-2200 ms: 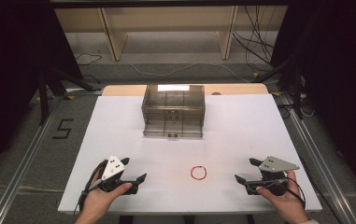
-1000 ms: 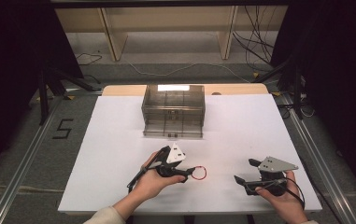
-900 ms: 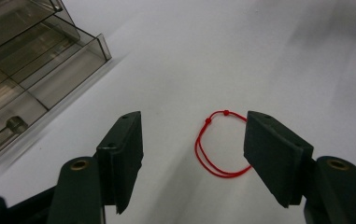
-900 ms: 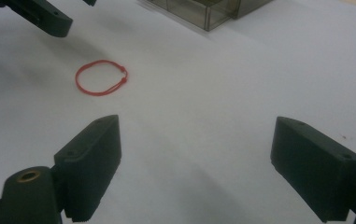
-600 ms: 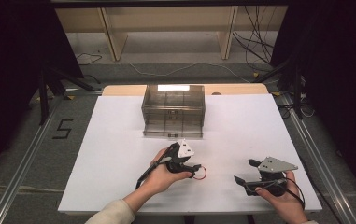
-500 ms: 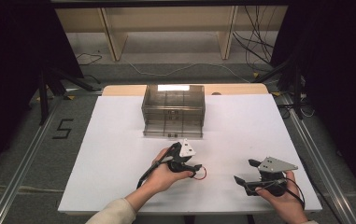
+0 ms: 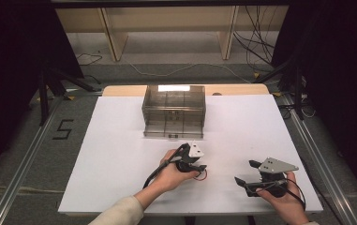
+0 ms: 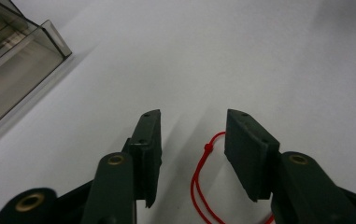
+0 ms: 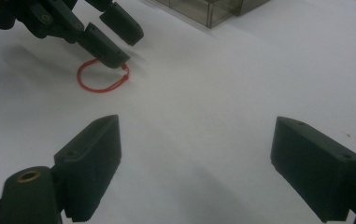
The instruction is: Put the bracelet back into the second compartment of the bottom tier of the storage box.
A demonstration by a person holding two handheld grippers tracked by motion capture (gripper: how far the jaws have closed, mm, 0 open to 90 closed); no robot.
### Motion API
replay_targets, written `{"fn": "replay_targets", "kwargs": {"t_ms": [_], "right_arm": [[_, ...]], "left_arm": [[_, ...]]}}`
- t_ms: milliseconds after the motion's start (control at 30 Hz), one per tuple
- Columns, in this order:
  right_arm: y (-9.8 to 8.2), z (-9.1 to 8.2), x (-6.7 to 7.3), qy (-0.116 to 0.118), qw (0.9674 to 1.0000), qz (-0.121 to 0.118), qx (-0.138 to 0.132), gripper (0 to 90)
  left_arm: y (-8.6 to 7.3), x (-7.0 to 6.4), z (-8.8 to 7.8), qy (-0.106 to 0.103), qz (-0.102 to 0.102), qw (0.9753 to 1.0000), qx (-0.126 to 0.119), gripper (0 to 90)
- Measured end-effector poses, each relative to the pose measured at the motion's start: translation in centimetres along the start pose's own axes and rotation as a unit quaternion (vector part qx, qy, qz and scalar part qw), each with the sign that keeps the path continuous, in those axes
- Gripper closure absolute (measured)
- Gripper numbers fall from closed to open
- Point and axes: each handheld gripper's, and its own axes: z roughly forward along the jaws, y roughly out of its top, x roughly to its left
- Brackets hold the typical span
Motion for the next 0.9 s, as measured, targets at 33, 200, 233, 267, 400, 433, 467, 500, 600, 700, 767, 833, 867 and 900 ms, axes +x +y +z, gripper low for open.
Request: {"fn": "replay_targets", "kwargs": {"t_ms": [33,200,233,267,400,433,467,500,600,700,767,833,867,900], "right_arm": [[0.00,0.01,0.00,0.001,1.0000,0.000,0.000,16.9],[0.00,0.00,0.02,0.001,1.0000,0.000,0.000,16.9],[0.00,-0.01,0.02,0.001,1.0000,0.000,0.000,16.9],[-0.01,0.00,0.01,0.001,1.0000,0.000,0.000,17.0],[-0.01,0.04,0.01,0.002,1.0000,-0.001,0.001,16.9],[-0.01,0.05,0.02,0.003,1.0000,-0.001,0.001,16.9],[-0.02,0.06,0.03,0.002,1.0000,-0.001,0.001,16.9],[-0.03,0.09,0.03,0.003,1.0000,-0.001,-0.001,16.9],[-0.03,0.10,0.04,0.002,1.0000,-0.001,0.000,16.9],[-0.04,0.10,0.03,0.002,1.0000,-0.001,0.000,17.0],[-0.04,0.10,0.03,0.002,1.0000,-0.001,0.000,17.0],[-0.03,0.09,0.03,0.002,1.0000,-0.001,0.002,17.0],[-0.03,0.09,0.03,0.002,1.0000,-0.001,0.002,17.0],[-0.03,0.09,0.03,0.002,1.0000,-0.001,0.001,17.0]], "left_arm": [[0.04,-0.03,0.08,-0.002,0.000,1.0000,0.000,58.1],[0.10,-0.15,0.45,-0.009,0.005,0.9999,0.009,62.7],[0.07,-0.13,0.53,-0.011,0.001,0.9999,0.014,63.8],[0.04,-0.13,0.63,-0.012,-0.005,0.9998,0.014,65.9],[0.07,-0.01,0.67,-0.017,-0.014,0.9997,0.015,68.4],[0.07,-0.01,0.67,-0.017,-0.014,0.9997,0.015,69.1],[0.08,-0.06,0.68,-0.016,-0.012,0.9997,0.017,69.7],[0.08,-0.06,0.68,-0.016,-0.012,0.9997,0.017,70.5],[0.05,-0.06,0.69,-0.016,-0.018,0.9996,0.016,71.7],[0.04,-0.10,0.72,-0.014,-0.022,0.9996,0.014,76.5],[0.04,-0.19,0.71,-0.012,-0.024,0.9995,0.015,79.9],[0.03,-0.23,0.72,-0.011,-0.025,0.9995,0.014,82.4],[0.03,-0.27,0.72,-0.010,-0.026,0.9995,0.014,82.4],[0.03,-0.28,0.69,-0.010,-0.022,0.9996,0.016,83.2]]}}
